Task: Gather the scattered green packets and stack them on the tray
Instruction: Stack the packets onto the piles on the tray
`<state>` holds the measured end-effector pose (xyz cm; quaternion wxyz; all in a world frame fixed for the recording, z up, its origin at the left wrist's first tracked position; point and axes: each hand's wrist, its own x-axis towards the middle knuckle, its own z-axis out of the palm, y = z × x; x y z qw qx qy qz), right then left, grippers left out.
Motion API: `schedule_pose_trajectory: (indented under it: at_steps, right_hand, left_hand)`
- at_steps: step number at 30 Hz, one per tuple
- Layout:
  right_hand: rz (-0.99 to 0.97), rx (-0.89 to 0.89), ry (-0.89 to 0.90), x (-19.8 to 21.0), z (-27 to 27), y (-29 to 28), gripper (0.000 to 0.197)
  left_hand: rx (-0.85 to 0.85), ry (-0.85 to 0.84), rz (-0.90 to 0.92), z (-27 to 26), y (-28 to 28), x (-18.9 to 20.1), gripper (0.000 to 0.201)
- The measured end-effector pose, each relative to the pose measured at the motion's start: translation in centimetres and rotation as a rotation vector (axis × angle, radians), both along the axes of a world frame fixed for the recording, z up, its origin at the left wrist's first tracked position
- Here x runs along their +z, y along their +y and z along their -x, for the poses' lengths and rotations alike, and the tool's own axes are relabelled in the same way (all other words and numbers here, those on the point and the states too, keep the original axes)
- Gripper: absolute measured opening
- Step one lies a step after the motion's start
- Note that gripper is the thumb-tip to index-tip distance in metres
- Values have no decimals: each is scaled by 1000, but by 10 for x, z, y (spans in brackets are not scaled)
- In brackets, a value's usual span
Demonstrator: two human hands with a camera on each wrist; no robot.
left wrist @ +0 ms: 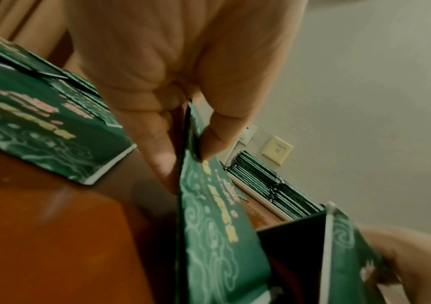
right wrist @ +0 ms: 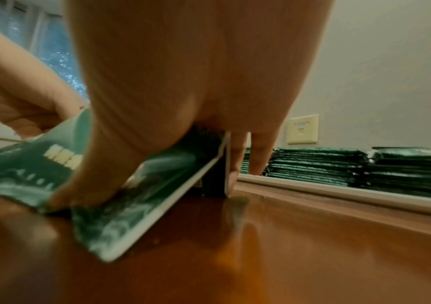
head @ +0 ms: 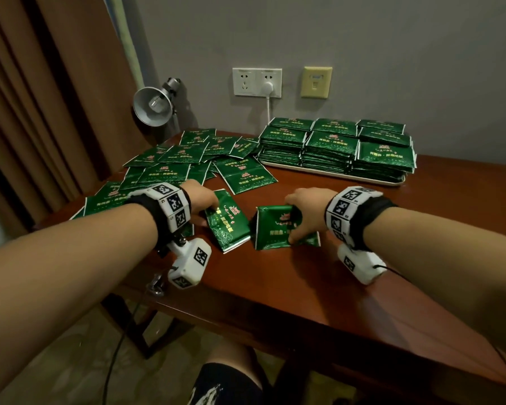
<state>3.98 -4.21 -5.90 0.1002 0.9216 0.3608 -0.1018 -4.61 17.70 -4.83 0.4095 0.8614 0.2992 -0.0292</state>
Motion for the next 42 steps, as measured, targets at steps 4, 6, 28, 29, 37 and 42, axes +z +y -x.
schedule_pose_trajectory:
  at_steps: [4,6,28,29,37,42]
  right_hand:
    - [-204,-47,4,7,1,-12,37]
    - [-253,-99,71,20,0,-23,39]
    - [-4,-291,96,4,34,-42,79]
    - [4,-284,105,4,34,-42,76]
    - [72,-189,10,9,36,-48,83]
    - [-30,-165,-61,18,19,-60,68]
  left_hand:
    - [51,-58,112,0,1,3,31]
    - [70,-97,193,-1,-4,4,33]
    - [-827,130,-689,-28,-58,-25,93]
    - [-829,140,-706,-27,-59,-25,90]
    - [-852,145,-737,-25,-65,-27,109]
    - [-839,71,-837,-36,-60,-6,108]
